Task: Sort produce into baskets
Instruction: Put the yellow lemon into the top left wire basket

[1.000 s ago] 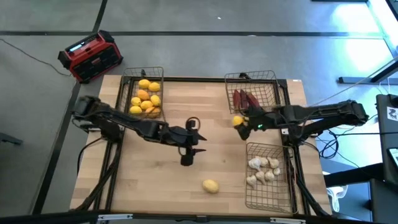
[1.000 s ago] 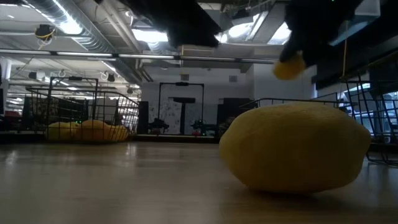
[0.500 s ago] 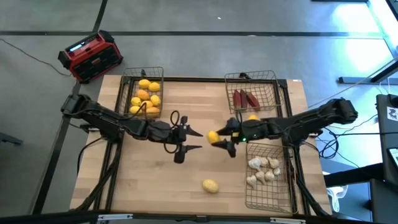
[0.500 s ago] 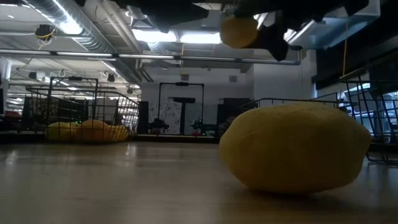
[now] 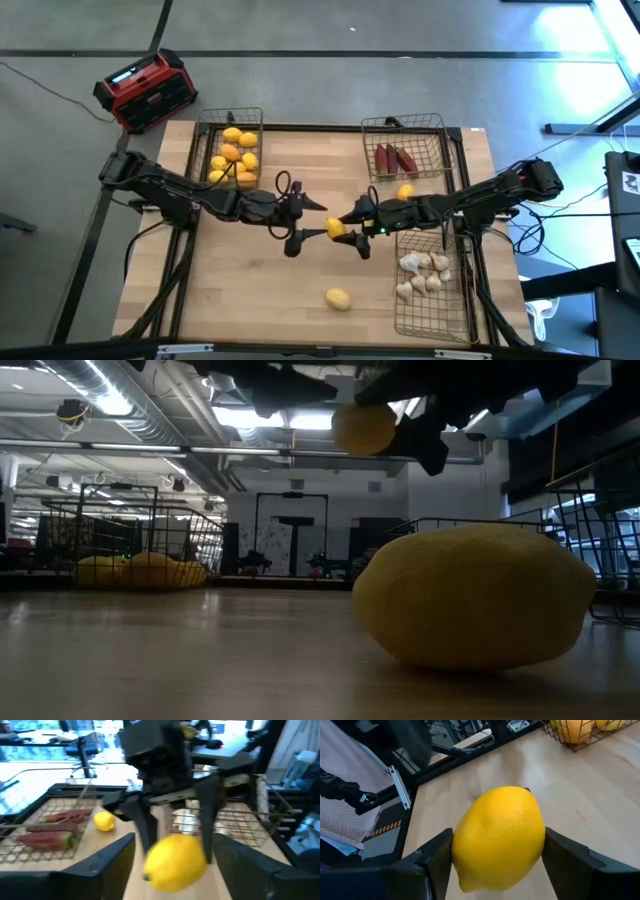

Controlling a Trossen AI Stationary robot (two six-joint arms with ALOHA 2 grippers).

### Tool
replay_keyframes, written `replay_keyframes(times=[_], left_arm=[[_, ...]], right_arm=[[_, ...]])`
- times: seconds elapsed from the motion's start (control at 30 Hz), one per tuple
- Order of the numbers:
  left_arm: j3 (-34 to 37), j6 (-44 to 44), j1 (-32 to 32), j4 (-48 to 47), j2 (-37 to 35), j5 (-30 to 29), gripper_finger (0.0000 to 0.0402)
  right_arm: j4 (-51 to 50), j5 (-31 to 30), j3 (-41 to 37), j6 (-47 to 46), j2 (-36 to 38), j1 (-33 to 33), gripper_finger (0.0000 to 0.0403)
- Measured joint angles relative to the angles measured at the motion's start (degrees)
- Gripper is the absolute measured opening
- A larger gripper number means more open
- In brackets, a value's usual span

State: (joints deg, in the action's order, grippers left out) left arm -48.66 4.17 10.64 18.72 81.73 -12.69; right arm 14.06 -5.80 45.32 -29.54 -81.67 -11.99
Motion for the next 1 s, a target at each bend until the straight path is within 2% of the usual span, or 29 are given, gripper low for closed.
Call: replay_keyframes(times=[0.17, 0.27, 0.5, 0.73, 1.0], left_arm=[[0.0, -2.7, -0.6, 2.0, 0.2, -0.2, 0.033], [0.0, -2.9, -0.1, 2.7, 0.1, -0.2, 0.035], [0.0, 1.5, 0.3, 2.9, 0.1, -0.1, 0.0353], [0.0, 5.4, 0.3, -0.9, 0.1, 0.7, 0.035], [0.0, 9.7, 0.0, 0.0, 0.3, 1.7, 0.0349]], right_arm=[[1.8, 0.0, 0.0, 0.7, 0.0, 0.0, 0.0255], [1.9, 0.0, 0.0, 1.2, 0.0, 0.0, 0.0255], [3.6, -1.2, 0.0, 3.5, 0.0, 0.0, 0.0255], [9.1, -0.4, 0.0, 12.2, 0.0, -0.1, 0.0255], [9.6, 0.0, 0.0, 17.8, 0.0, -0.1, 0.0255]])
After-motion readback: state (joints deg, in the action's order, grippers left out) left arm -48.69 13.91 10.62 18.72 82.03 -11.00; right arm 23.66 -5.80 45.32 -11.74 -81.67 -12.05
